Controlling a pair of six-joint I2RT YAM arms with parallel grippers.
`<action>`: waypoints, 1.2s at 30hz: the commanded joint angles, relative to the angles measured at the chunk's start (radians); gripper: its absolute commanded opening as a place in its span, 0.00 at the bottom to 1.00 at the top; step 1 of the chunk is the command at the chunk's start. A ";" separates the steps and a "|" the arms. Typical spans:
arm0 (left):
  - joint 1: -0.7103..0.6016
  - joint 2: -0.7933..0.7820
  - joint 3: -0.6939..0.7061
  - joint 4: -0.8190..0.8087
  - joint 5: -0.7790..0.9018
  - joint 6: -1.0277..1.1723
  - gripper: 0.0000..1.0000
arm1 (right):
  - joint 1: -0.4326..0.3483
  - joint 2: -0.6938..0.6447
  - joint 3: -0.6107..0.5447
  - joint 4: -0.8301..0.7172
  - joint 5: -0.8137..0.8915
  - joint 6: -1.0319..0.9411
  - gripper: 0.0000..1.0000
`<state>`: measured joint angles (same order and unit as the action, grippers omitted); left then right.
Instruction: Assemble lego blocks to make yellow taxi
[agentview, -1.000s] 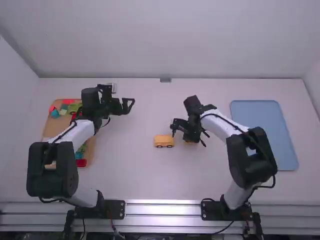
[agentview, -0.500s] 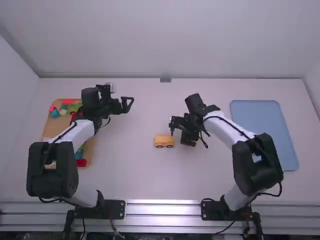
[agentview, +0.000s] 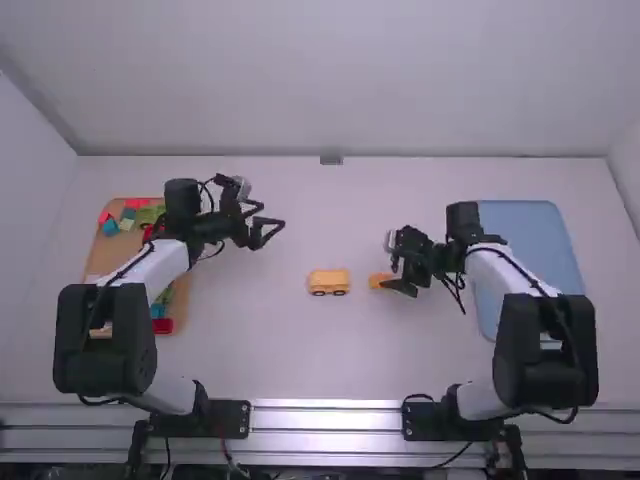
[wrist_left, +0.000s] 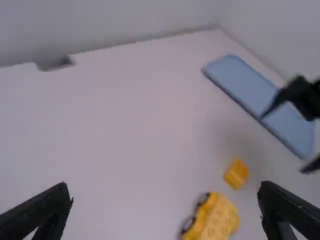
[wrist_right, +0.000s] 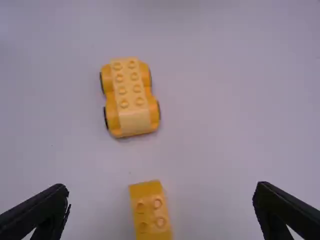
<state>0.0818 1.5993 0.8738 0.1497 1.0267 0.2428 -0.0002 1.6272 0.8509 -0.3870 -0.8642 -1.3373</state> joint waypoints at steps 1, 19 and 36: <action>-0.016 -0.023 0.015 -0.066 0.159 0.323 0.99 | -0.033 0.060 -0.029 0.041 -0.132 -0.022 0.99; -0.126 0.012 0.008 -0.352 0.163 0.850 0.99 | -0.079 0.462 0.119 0.017 -0.182 -0.246 0.93; -0.150 0.028 -0.143 -0.110 0.156 0.815 0.99 | -0.092 0.565 0.182 -0.044 -0.131 -0.288 0.44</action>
<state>-0.0536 1.6176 0.7700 0.0147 1.1522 1.0714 -0.0910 2.1784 1.0359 -0.4255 -1.0161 -1.6444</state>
